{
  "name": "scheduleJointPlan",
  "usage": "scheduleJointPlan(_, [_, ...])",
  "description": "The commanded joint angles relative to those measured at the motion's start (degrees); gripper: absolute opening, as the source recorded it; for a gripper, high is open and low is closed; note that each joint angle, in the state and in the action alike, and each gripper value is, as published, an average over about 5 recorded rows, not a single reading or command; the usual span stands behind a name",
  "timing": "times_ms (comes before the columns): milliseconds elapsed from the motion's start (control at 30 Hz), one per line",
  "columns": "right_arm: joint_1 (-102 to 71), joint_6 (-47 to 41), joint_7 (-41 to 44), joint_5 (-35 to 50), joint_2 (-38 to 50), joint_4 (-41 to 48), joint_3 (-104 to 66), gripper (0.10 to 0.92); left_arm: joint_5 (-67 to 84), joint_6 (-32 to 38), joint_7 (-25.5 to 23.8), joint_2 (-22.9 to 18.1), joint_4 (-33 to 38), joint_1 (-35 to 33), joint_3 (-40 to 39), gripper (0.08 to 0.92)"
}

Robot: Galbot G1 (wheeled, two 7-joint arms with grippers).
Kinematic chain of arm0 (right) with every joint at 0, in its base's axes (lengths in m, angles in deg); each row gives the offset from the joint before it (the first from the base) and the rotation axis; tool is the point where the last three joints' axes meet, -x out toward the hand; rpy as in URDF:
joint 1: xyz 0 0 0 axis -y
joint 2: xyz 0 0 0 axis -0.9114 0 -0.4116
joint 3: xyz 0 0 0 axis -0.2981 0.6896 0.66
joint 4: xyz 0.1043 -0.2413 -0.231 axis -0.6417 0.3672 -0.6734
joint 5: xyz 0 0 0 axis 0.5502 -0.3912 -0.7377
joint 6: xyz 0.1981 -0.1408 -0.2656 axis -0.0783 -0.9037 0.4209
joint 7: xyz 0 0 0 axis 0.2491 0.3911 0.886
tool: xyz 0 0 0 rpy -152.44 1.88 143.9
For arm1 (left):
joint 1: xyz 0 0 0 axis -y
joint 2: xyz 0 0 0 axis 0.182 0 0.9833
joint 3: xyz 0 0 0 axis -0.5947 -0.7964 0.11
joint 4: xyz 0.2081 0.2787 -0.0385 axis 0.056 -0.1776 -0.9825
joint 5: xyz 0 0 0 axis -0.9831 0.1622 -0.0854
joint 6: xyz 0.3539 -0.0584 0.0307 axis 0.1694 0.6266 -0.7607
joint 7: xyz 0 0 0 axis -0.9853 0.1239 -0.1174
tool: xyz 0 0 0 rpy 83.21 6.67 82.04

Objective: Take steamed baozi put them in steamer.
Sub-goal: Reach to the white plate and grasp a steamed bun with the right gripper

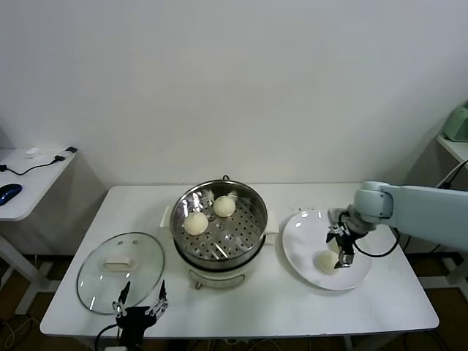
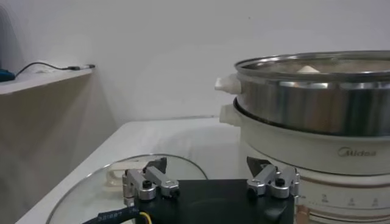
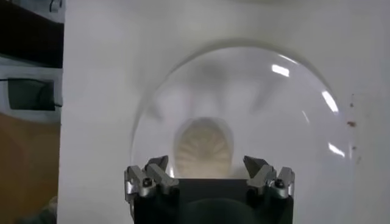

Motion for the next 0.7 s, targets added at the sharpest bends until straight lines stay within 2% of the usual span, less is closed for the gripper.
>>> scheduleJointPlan(33, [-7.13,-1.01,-1.50,-1.99,-0.35,3.19,-4.67,0.823,0.06,-0.11,0.00,-0.01,-0.08,0.03,-0.07,0.823])
scheduleJointPlan(267, [-8.40,-1.54,-2.32,-2.08,-0.91,3.83,-6.20,0.814,0.07,-0.01,0.12,0.18,-0.09,-0.12,0.00,0.823])
scheduleJointPlan(500, [-5.31,-1.50,-1.13,-2.51,-0.41,1.92,-3.80,0.693,-0.26,0.11,0.19,0.08,0.15,-0.60,-0.19,0.823])
scheduleJointPlan(700, [3.72,-0.52,0.70,-2.37,-0.60,-0.91,0.29,0.664,-0.52,-0.02,0.16,0.00,0.76,-0.78,-0.41,0.823])
